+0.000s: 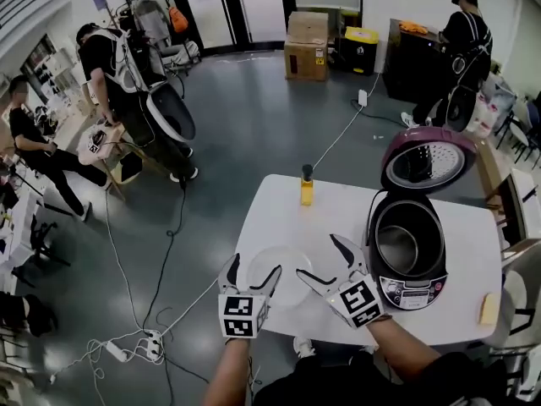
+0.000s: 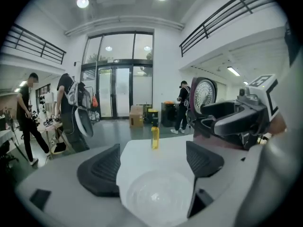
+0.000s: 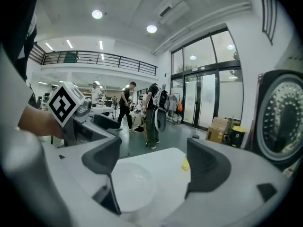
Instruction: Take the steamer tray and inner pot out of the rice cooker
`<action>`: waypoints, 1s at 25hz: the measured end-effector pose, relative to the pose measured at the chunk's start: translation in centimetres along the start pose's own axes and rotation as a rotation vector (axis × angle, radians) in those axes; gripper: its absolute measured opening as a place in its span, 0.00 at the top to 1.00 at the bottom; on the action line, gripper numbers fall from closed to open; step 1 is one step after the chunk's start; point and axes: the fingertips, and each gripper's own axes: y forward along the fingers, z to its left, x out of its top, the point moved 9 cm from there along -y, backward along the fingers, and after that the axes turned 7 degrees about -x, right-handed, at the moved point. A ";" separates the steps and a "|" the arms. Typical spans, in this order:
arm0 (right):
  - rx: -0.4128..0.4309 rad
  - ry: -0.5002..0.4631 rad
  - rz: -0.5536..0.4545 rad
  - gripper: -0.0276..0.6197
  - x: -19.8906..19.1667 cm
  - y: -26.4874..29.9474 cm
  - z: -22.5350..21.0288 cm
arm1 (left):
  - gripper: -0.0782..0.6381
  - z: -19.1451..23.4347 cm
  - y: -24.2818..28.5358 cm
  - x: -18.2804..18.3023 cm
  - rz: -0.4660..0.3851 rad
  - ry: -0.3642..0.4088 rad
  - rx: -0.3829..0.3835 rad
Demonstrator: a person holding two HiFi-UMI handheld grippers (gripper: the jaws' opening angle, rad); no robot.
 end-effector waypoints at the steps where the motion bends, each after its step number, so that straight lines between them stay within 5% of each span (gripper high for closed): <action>1: -0.010 0.008 -0.021 0.30 0.6 -1.2 -0.5 | 0.28 -1.0 -0.3 0.7 -0.018 0.015 -0.015; 15: -0.150 0.156 -0.056 0.29 1.4 -14.9 -11.5 | 0.28 -15.0 3.4 7.3 -0.132 -0.028 -0.308; 25: -0.134 0.493 0.021 0.29 -3.5 -21.2 -20.6 | 0.28 -20.8 9.8 8.6 -0.060 -0.260 -0.518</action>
